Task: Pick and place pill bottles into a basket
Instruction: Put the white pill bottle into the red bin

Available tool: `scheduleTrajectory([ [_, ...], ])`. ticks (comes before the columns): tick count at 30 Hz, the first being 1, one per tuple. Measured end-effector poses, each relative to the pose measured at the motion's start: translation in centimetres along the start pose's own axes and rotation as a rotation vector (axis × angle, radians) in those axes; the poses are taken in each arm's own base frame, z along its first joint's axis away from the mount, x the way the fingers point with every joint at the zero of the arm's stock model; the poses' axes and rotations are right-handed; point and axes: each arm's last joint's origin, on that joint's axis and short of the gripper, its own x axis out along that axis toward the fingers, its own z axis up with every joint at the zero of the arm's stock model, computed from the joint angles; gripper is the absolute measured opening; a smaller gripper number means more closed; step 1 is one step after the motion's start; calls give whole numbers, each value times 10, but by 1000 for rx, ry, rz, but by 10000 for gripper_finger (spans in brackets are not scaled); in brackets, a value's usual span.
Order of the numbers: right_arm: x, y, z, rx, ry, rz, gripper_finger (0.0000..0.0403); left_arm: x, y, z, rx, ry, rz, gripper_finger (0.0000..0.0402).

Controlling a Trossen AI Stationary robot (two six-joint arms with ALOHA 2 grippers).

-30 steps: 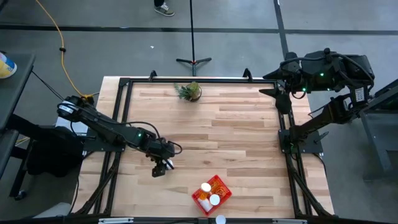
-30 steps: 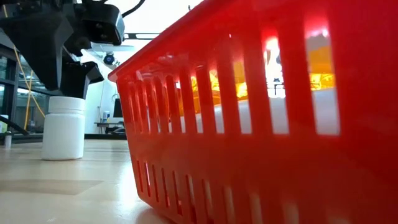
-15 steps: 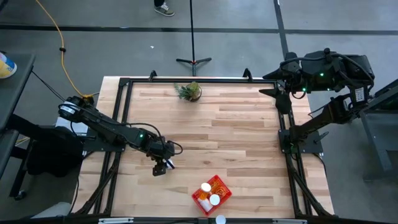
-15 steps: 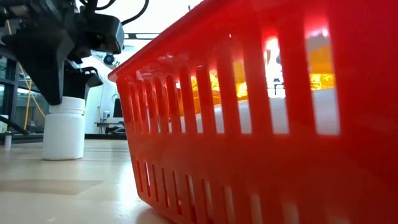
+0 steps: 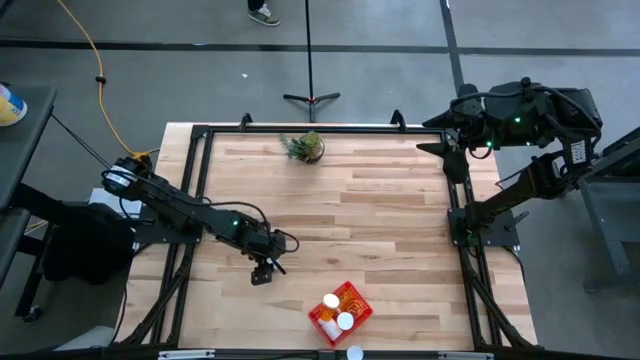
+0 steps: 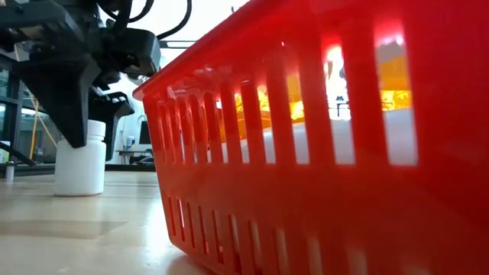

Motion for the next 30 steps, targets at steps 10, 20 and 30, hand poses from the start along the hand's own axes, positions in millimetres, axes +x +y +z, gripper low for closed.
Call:
scheduleTrajectory([
  [10, 0, 1, 0, 0, 3, 24, 232, 5, 0, 0, -1, 8, -3, 303],
  [20, 0, 1, 0, 0, 4, 31, 232, 7, 0, 0, -2, 15, 1, 303],
  [30, 0, 1, 0, 0, 6, 45, 232, 11, 0, -1, -4, 34, 2, 251],
])
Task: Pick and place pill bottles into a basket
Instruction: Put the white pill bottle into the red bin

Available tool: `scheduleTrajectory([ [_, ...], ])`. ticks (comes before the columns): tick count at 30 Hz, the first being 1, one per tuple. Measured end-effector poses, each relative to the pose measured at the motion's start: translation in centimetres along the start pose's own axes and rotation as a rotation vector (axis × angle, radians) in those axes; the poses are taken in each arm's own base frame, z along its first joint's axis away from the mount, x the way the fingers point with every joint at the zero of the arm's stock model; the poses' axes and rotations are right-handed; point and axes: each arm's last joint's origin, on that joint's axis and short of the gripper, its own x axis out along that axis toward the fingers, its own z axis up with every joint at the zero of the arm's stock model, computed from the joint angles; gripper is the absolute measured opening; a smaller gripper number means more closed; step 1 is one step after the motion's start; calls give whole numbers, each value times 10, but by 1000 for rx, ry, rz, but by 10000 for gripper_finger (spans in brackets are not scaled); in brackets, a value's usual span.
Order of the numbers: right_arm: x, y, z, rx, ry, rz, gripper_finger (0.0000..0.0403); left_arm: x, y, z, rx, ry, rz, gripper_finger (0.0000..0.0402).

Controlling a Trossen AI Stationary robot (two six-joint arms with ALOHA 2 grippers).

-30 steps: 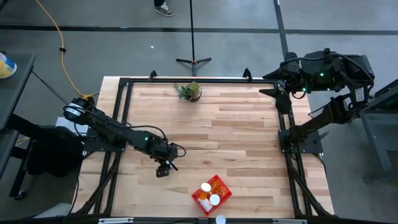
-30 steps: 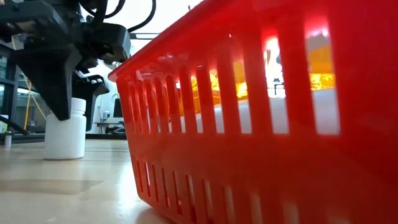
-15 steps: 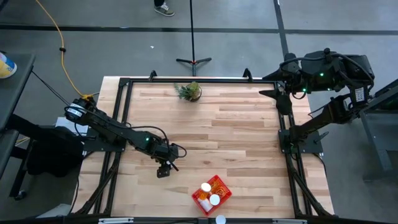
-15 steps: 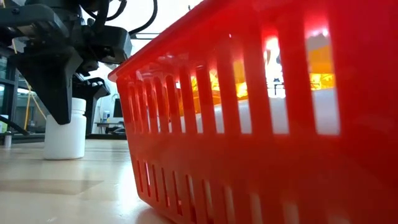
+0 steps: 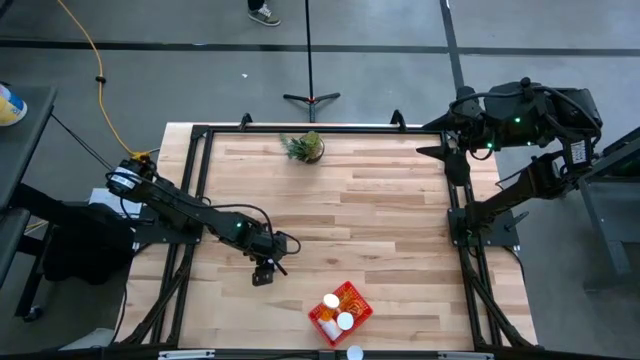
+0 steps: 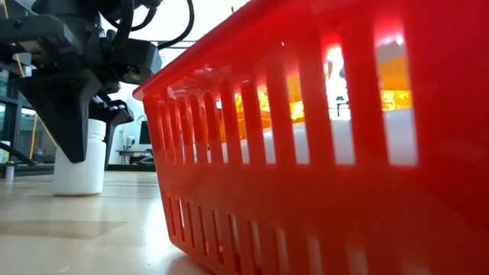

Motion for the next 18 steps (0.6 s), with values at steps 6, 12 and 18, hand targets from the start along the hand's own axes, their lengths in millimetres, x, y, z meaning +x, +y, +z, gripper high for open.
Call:
scheduleTrajectory([
  [6, 0, 0, 0, 0, 0, 0, 232, 0, 0, 0, 0, -3, -9, 213],
  [12, 0, 0, 0, 0, 0, 0, 232, -1, -1, 0, 1, 2, -25, 226],
  [18, 0, 0, 0, -4, 0, 0, 232, -6, -4, 6, 20, -16, -39, 217],
])
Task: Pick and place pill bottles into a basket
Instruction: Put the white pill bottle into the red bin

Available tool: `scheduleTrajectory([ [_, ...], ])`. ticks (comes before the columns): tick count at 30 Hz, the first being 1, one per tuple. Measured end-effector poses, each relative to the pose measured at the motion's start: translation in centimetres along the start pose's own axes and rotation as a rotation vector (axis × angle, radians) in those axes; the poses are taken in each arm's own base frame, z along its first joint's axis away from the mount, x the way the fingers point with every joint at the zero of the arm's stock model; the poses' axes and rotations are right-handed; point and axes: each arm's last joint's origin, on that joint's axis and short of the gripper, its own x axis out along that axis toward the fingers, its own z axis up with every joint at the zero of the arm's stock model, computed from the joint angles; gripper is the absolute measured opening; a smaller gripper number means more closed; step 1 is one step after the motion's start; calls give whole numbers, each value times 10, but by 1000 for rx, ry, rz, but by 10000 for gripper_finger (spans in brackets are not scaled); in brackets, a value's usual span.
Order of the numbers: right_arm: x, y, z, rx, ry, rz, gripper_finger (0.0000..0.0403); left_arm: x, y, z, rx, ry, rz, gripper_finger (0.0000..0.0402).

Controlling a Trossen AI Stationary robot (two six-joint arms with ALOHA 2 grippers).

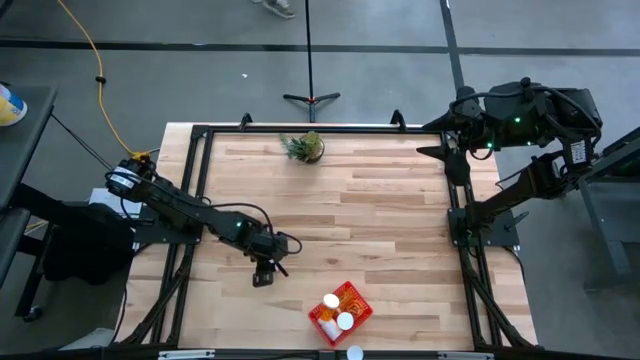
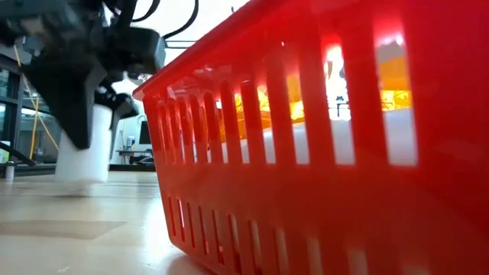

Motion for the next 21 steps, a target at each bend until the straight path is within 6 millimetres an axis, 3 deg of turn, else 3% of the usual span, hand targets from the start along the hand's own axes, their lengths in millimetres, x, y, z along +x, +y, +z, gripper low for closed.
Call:
scheduleTrajectory([
  [9, 0, 0, 0, -3, 0, 0, 232, -24, -18, 31, 42, -121, -50, 224],
  [21, 0, 0, 0, -15, 0, 1, 232, -73, -45, 79, 49, -391, -94, 219],
])
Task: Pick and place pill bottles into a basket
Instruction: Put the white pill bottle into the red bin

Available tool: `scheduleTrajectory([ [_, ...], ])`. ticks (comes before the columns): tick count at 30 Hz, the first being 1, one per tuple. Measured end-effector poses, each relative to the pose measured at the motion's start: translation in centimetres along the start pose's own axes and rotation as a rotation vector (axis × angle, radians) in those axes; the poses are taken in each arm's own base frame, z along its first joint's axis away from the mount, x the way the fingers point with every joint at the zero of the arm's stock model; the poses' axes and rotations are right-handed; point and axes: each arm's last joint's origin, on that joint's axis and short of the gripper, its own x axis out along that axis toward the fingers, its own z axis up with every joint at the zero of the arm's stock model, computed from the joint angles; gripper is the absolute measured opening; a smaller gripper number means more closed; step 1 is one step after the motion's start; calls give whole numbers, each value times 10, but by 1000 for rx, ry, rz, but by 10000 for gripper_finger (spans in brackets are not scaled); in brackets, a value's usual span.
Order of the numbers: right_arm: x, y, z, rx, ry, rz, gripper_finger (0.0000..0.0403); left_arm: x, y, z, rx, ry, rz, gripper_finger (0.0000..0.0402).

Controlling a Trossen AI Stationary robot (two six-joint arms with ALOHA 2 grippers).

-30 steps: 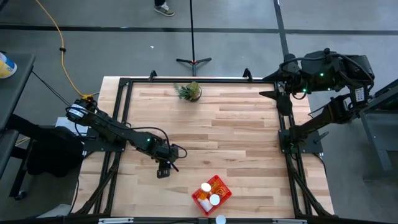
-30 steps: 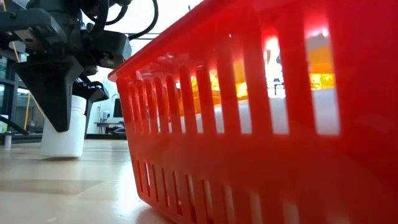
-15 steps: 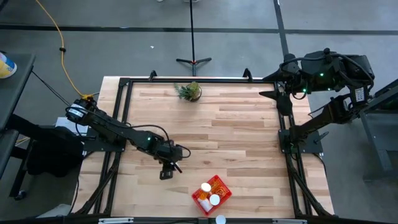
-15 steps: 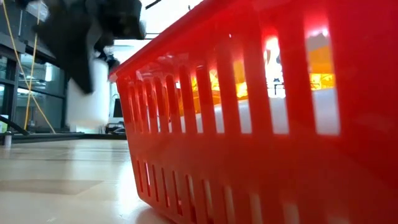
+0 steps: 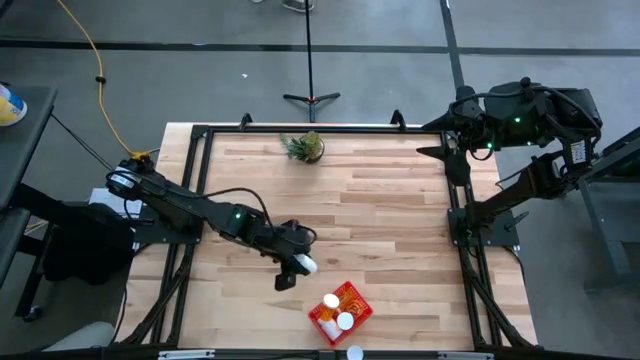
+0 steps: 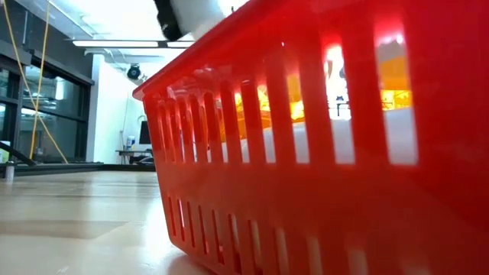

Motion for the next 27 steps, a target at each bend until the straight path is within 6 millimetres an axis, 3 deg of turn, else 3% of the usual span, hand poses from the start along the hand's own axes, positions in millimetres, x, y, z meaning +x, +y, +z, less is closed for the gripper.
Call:
scheduleTrajectory([
  [8, -1, 4, 0, 53, 0, 21, 232, 3, -9, 18, 21, -173, -78, 218],
  [19, 17, 16, 5, 69, 41, 48, 232, 57, -20, 17, 18, -259, -172, 218],
  [27, 35, 30, 9, 13, 87, 72, 232, 81, -23, 18, -29, -240, -176, 218],
])
